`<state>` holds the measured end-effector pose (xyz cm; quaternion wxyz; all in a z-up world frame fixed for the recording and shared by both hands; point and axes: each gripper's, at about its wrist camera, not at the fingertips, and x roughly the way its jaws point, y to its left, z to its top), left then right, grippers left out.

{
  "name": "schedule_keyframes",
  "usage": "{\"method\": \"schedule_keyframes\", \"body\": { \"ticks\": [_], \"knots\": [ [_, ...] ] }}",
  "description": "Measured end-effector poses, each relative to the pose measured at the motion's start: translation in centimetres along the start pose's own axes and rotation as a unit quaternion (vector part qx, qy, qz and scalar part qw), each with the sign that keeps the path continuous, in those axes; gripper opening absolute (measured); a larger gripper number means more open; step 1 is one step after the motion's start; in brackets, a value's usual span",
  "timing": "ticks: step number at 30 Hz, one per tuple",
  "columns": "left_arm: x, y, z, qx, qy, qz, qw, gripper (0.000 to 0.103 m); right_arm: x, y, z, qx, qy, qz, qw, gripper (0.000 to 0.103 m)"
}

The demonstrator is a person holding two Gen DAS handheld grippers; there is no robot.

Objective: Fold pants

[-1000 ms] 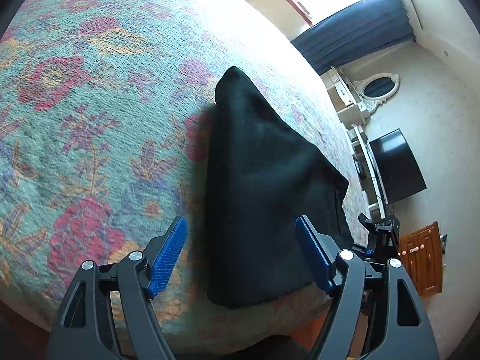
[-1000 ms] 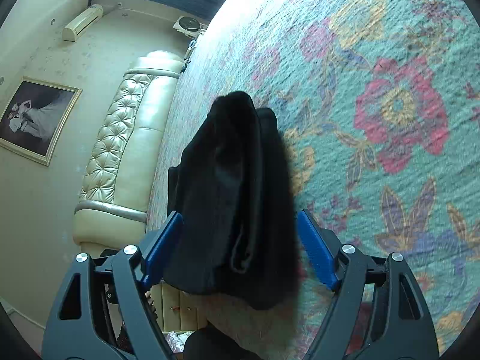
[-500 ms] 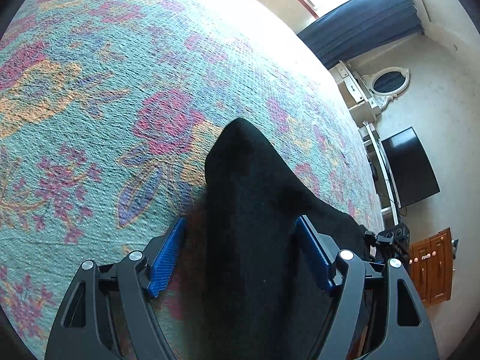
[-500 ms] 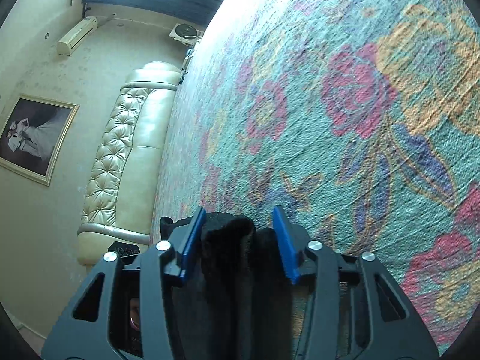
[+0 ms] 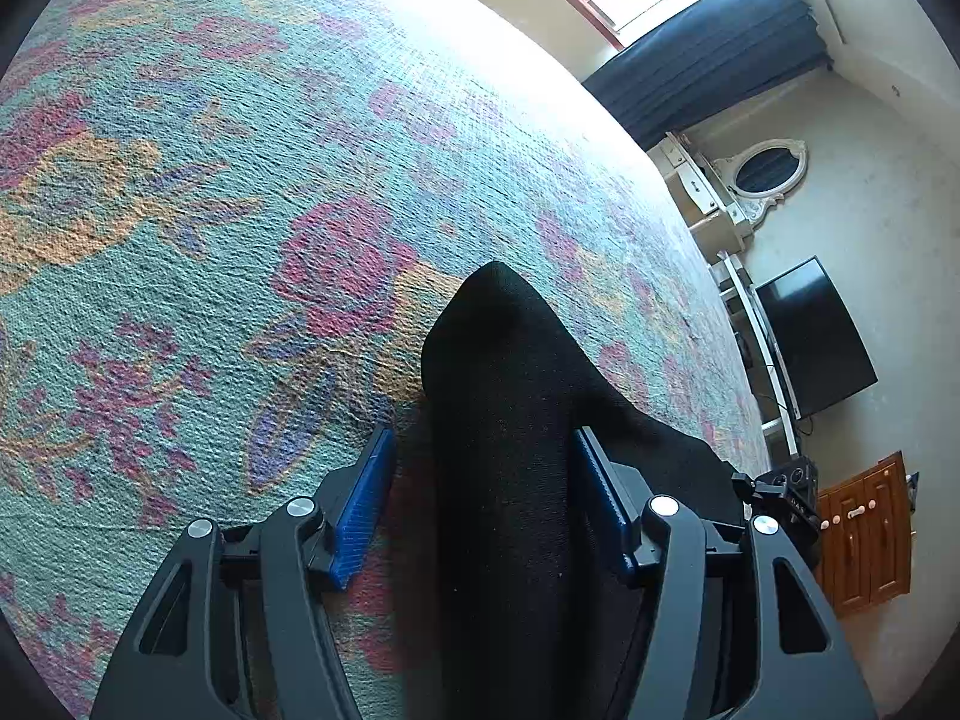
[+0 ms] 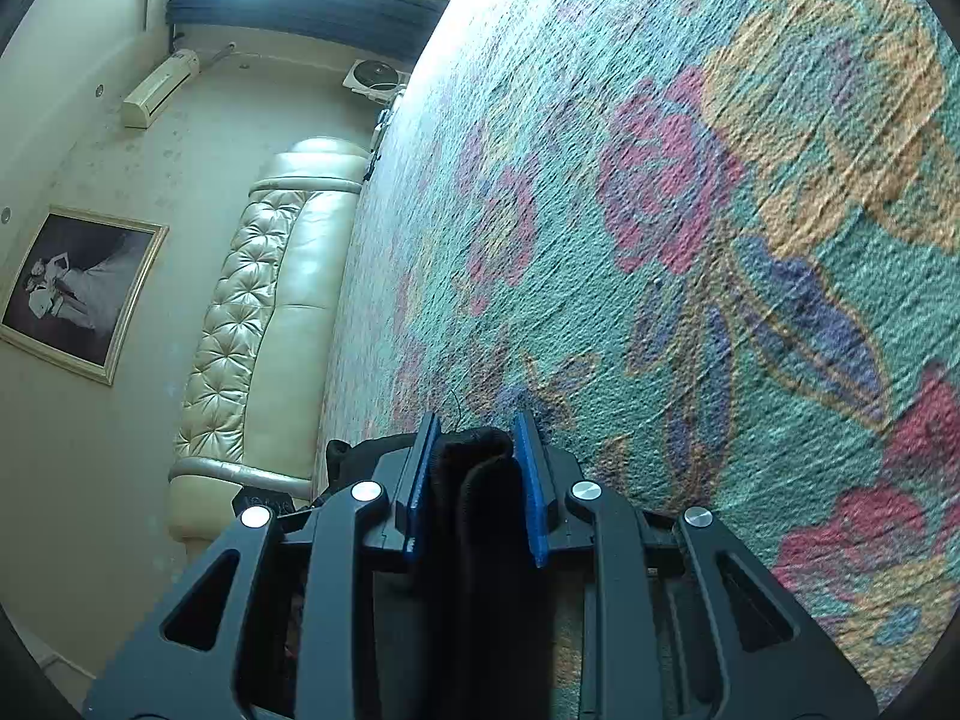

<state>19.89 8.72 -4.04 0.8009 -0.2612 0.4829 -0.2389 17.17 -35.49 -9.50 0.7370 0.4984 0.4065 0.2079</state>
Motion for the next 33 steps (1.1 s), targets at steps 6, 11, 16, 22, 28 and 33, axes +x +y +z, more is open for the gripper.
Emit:
{"method": "schedule_keyframes", "body": {
  "ticks": [6,11,16,22,28,33],
  "knots": [
    [-0.7,0.3,-0.3,0.018,0.007,-0.006,0.9998,0.069,-1.2,-0.3,-0.1,0.017,-0.013,0.01,1.0,0.032],
    [-0.7,-0.7,-0.8,0.041,0.006,0.01,0.9991,0.071,-2.4,-0.7,-0.5,0.019,-0.016,0.013,1.0,0.036],
    [-1.4,-0.6,-1.0,0.033,0.007,0.01,0.9994,0.073,-3.7,-1.4,-1.2,0.031,-0.022,0.021,0.999,0.039],
    [-2.5,-0.4,-1.7,0.023,0.007,0.013,0.9996,0.073,-5.0,-1.8,-2.4,0.041,-0.024,0.025,0.999,0.039],
    [-3.6,-0.5,-3.3,0.017,0.01,0.022,0.9996,0.074,-6.6,-2.8,-3.9,0.067,-0.029,0.043,0.996,0.039],
    [-4.7,-0.8,-4.7,0.006,0.011,0.032,0.9994,0.074,-8.3,-4.0,-5.7,0.101,-0.036,0.067,0.992,0.039]
  ]
}}
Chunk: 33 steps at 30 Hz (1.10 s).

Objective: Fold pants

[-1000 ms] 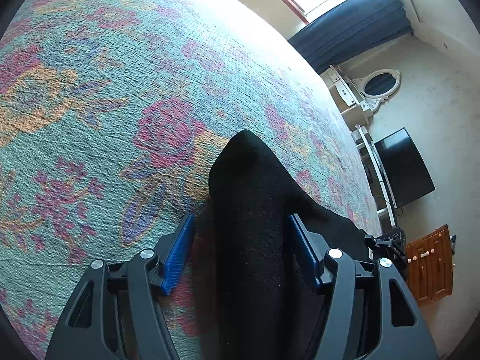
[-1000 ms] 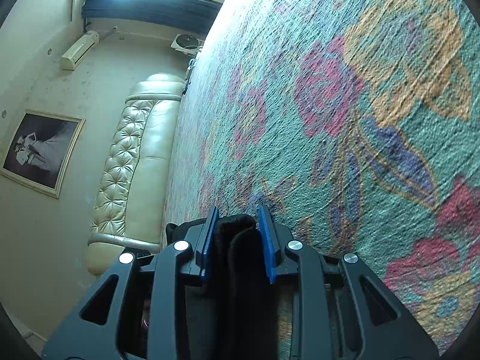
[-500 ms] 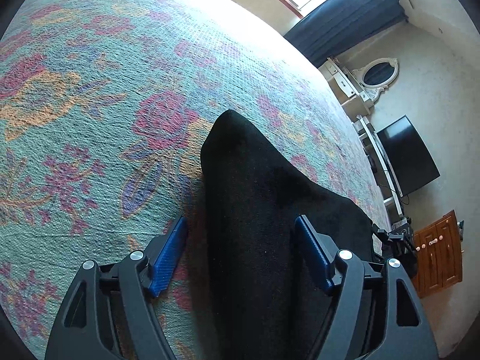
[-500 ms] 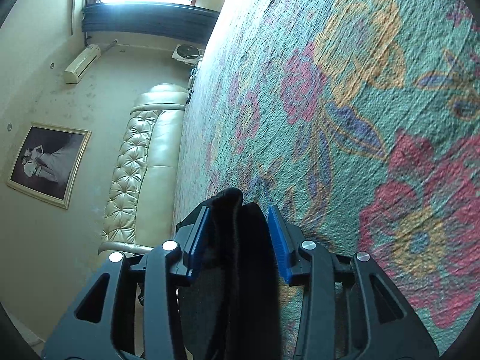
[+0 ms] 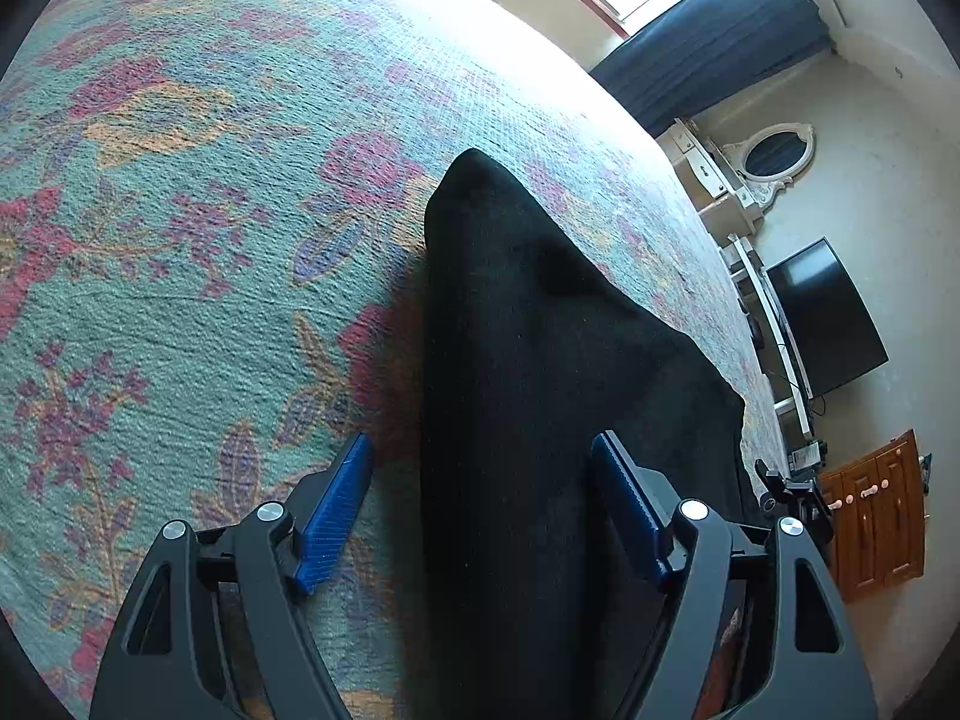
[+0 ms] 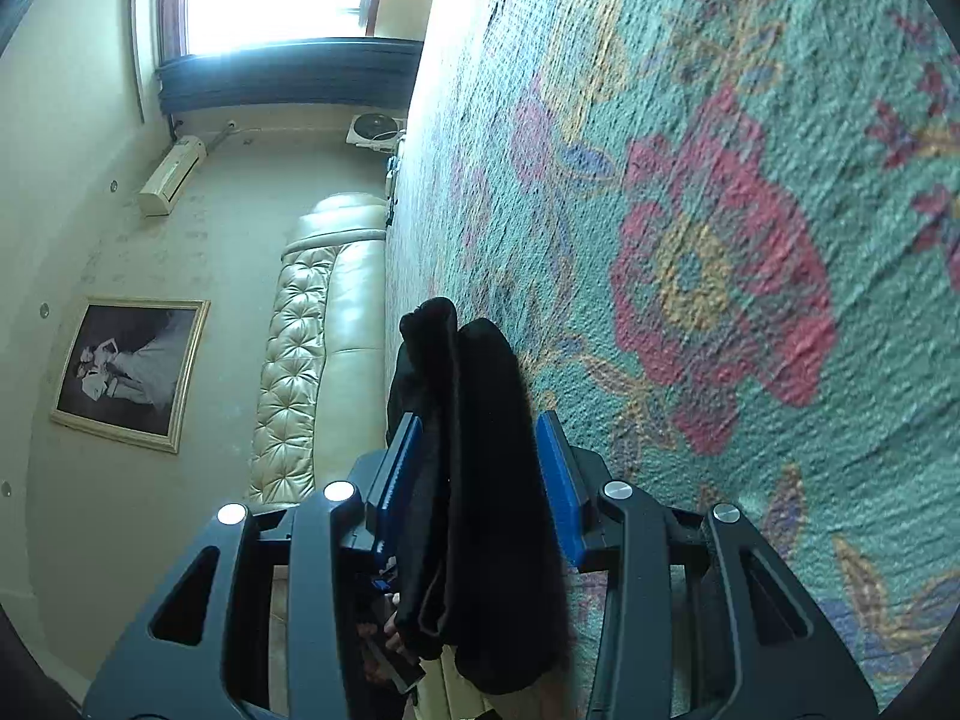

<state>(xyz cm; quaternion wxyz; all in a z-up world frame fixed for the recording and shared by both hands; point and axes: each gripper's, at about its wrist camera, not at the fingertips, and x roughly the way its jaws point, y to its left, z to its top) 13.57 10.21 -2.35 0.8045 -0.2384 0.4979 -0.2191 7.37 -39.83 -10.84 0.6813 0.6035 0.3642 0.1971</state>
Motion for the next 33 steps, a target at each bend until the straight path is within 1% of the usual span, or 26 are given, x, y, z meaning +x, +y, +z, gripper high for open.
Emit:
{"method": "schedule_keyframes", "body": {
  "ticks": [4,8,11,14,17,20,21,22,23,24,25,26,28,29,30,32,33],
  "knots": [
    [-1.2,-0.3,-1.2,-0.006,0.002,0.013,0.9999,0.074,-1.3,-0.7,-1.2,0.02,0.002,0.005,1.0,0.039],
    [-2.5,-0.7,-2.4,-0.011,0.004,0.032,0.9994,0.074,-2.0,-0.5,-2.7,0.016,0.013,-0.017,1.0,0.039],
    [-3.4,-1.2,-3.6,0.0,0.007,0.059,0.9982,0.074,-2.5,-0.3,-3.9,0.011,0.015,-0.034,0.999,0.042],
    [-4.4,-1.9,-4.8,0.023,0.005,0.094,0.9953,0.074,-3.2,0.2,-4.9,0.008,0.01,-0.047,0.999,0.048],
    [-5.7,-2.9,-5.9,0.038,-0.004,0.115,0.9926,0.074,-3.8,0.9,-6.0,-0.001,0.009,-0.073,0.997,0.053],
    [-7.0,-3.8,-6.8,0.041,-0.019,0.126,0.991,0.074,-4.4,1.8,-7.5,-0.032,0.014,-0.118,0.992,0.058],
    [-7.4,-4.1,-7.2,0.04,-0.027,0.129,0.9905,0.074,-4.5,2.3,-8.0,-0.05,0.015,-0.136,0.989,0.062],
    [-7.8,-4.2,-7.6,0.039,-0.037,0.132,0.9898,0.075,-4.5,3.1,-8.6,-0.069,0.014,-0.159,0.985,0.067],
    [-8.2,-4.5,-7.8,0.039,-0.046,0.136,0.9889,0.075,-4.5,4.0,-9.4,-0.089,0.01,-0.186,0.979,0.069],
    [-8.7,-4.7,-8.5,0.039,-0.055,0.141,0.9877,0.075,-4.4,4.8,-10.2,-0.109,0.005,-0.213,0.971,0.075],
    [-8.9,-5.0,-8.8,0.04,-0.064,0.147,0.9863,0.079,-4.4,5.5,-11.0,-0.129,0.002,-0.239,0.962,0.081],
    [-9.1,-5.4,-9.6,0.042,-0.072,0.156,0.9842,0.082,-4.2,6.1,-11.8,-0.153,0.0,-0.265,0.952,0.083],
    [-9.3,-5.7,-10.4,0.054,-0.083,0.179,0.9789,0.082,-3.7,7.3,-13.3,-0.202,-0.004,-0.313,0.928,0.085],
    [-9.4,-5.9,-10.8,0.061,-0.087,0.195,0.975,0.082,-3.4,7.9,-14.1,-0.229,-0.005,-0.33,0.916,0.085],
    [-9.3,-6.2,-11.0,0.067,-0.09,0.209,0.9714,0.083,-3.1,8.6,-15.0,-0.255,-0.007,-0.342,0.904,0.085],
    [-9.4,-6.4,-11.9,0.075,-0.093,0.225,0.9671,0.083,-2.5,9.9,-17.0,-0.307,-0.015,-0.36,0.881,0.086],
    [-9.7,-6.8,-12.5,0.077,-0.099,0.229,0.9654,0.083,-2.1,10.6,-18.1,-0.333,-0.02,-0.372,0.866,0.087]
  ]
}}
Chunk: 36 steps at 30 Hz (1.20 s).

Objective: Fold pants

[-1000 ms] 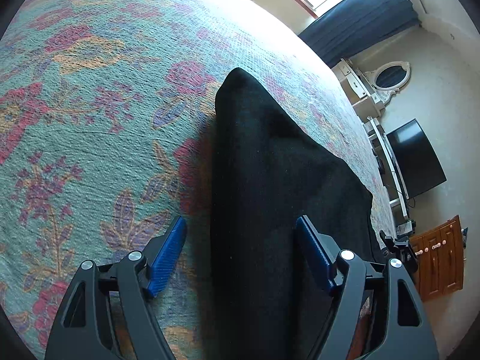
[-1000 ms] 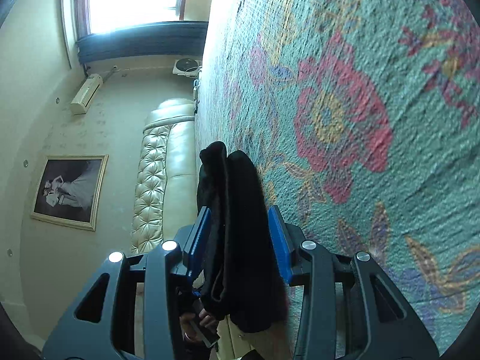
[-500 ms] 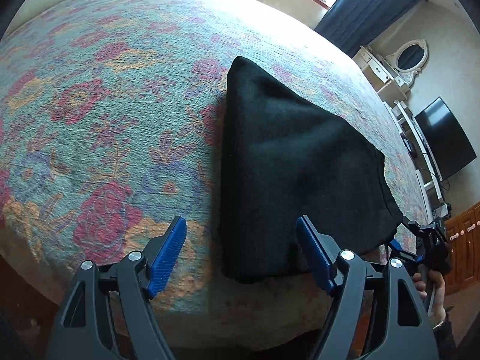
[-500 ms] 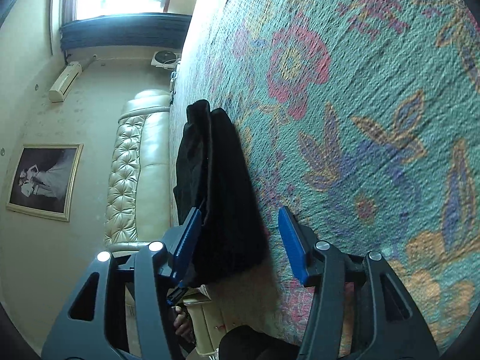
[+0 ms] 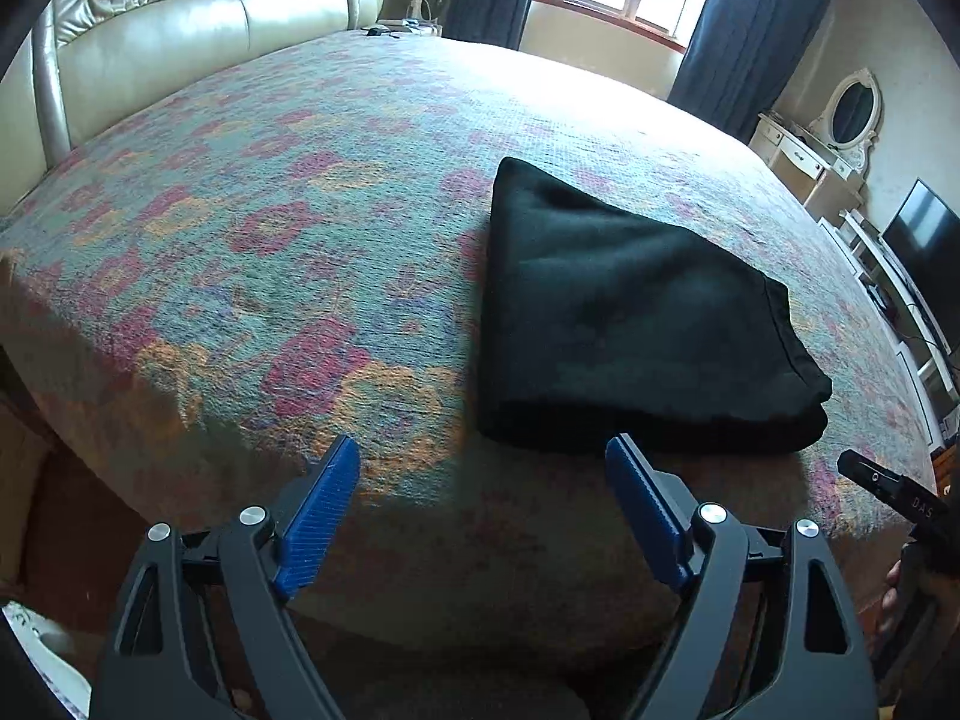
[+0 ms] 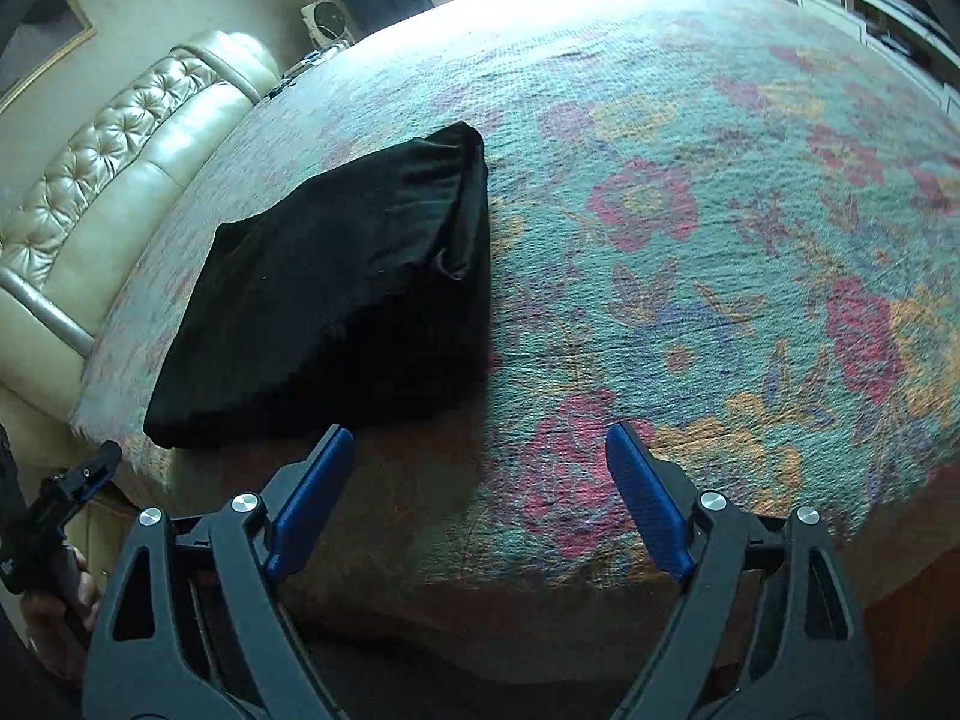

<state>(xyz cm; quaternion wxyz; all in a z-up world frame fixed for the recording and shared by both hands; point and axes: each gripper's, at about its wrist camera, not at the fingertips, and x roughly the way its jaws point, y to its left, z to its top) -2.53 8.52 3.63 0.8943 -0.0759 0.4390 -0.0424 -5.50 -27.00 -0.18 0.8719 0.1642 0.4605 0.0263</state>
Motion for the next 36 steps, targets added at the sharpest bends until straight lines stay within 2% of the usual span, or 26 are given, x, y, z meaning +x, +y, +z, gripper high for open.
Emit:
{"method": "schedule_keyframes", "body": {
  "ticks": [6,9,17,25,36],
  "knots": [
    [-0.9,-1.8,-1.1,0.042,-0.032,0.025,0.9983,0.084,-2.2,4.3,-1.3,-0.11,-0.073,-0.063,0.989,0.096],
    [-0.9,-2.4,-1.2,0.05,-0.034,0.025,0.9979,0.084,-2.3,5.2,-1.3,-0.134,-0.09,-0.061,0.985,0.098],
    [-1.3,-3.7,-1.8,0.074,-0.055,0.039,0.995,0.084,-1.0,4.7,-0.9,-0.098,-0.087,-0.049,0.99,0.098],
    [-0.9,-3.7,-2.1,0.064,-0.043,0.049,0.9958,0.084,0.0,4.6,-1.2,-0.086,-0.069,-0.044,0.993,0.098],
    [-1.0,-3.9,-2.5,0.064,-0.046,0.061,0.995,0.084,0.4,4.6,-1.4,-0.078,-0.064,-0.039,0.994,0.098]
  ]
}}
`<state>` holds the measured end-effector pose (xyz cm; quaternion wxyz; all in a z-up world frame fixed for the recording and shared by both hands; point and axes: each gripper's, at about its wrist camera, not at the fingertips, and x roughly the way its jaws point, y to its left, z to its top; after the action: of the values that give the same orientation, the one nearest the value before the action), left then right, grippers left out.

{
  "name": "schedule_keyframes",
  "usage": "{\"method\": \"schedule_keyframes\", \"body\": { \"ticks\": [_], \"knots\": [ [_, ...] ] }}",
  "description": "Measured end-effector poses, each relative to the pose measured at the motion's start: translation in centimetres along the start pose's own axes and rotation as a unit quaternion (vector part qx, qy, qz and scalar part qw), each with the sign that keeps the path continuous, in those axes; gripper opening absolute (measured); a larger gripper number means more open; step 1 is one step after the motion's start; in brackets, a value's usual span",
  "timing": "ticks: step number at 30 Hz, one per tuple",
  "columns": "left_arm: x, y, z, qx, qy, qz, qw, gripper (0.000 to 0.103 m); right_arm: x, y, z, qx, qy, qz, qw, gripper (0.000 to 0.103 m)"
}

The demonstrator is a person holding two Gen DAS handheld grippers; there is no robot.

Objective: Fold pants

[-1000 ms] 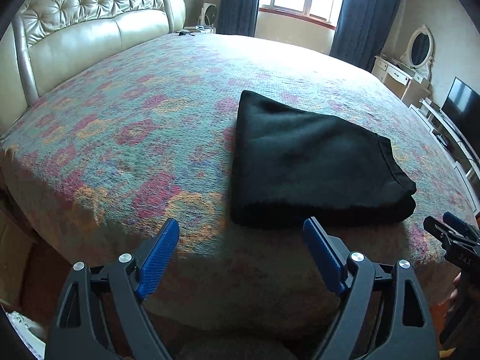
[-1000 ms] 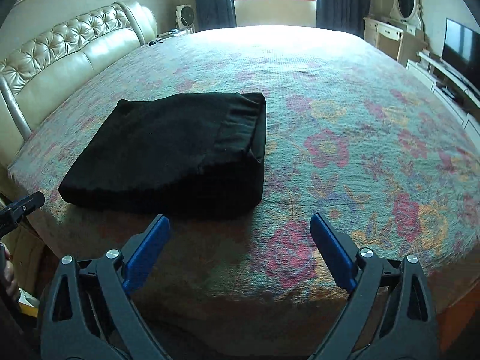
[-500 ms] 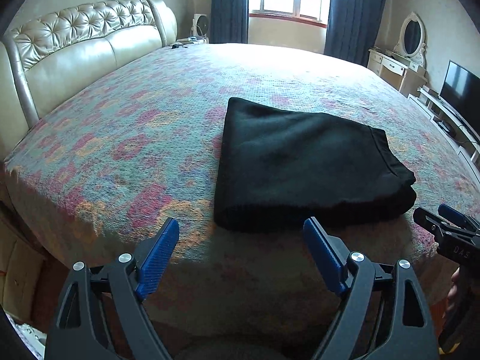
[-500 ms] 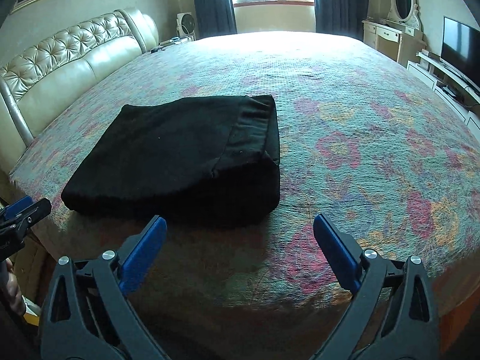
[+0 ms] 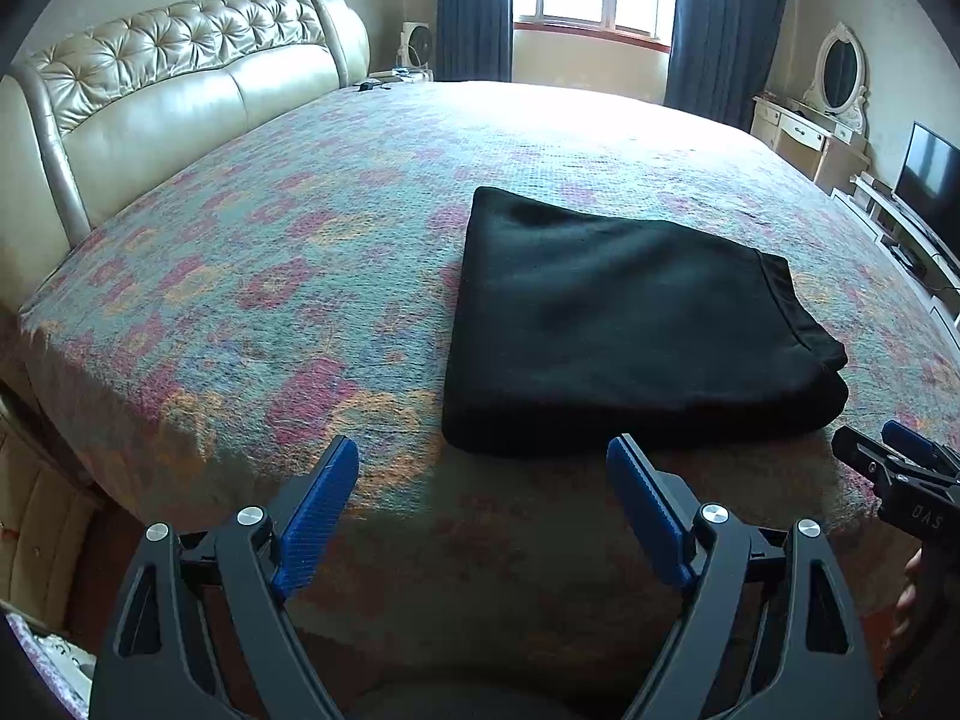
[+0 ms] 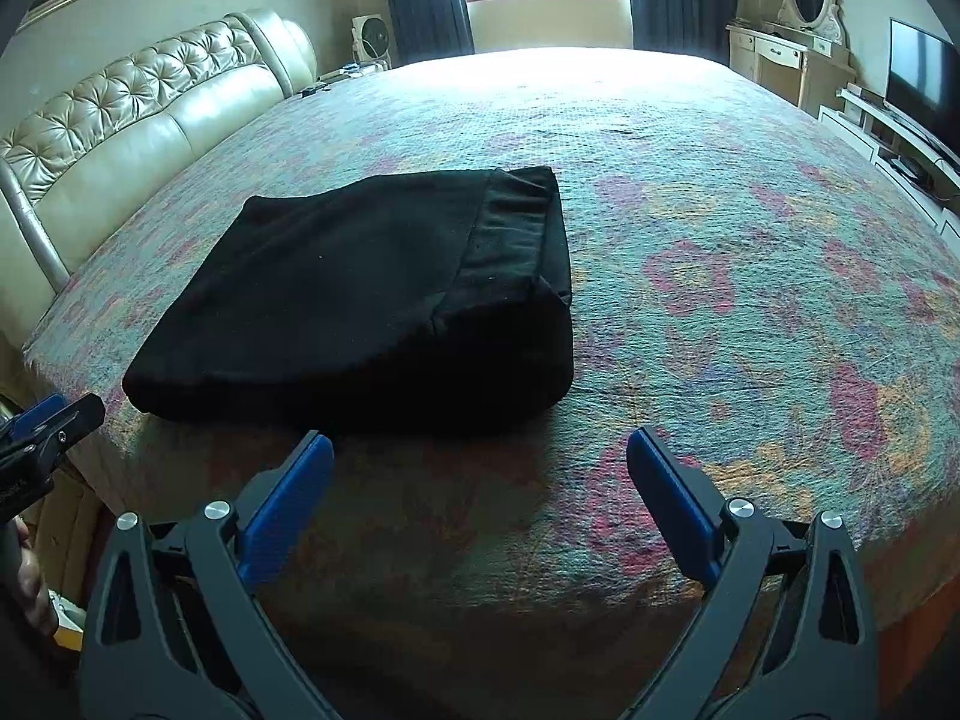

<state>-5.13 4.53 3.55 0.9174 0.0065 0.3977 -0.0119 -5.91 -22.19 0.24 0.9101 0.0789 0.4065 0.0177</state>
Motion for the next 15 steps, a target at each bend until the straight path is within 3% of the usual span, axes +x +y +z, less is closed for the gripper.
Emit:
{"method": "schedule_keyframes", "body": {
  "ticks": [15],
  "knots": [
    [-0.21,0.05,-0.19,-0.004,-0.002,0.003,1.0,0.084,0.34,0.05,-0.27,0.011,0.009,0.006,1.0,0.098]
  ]
}}
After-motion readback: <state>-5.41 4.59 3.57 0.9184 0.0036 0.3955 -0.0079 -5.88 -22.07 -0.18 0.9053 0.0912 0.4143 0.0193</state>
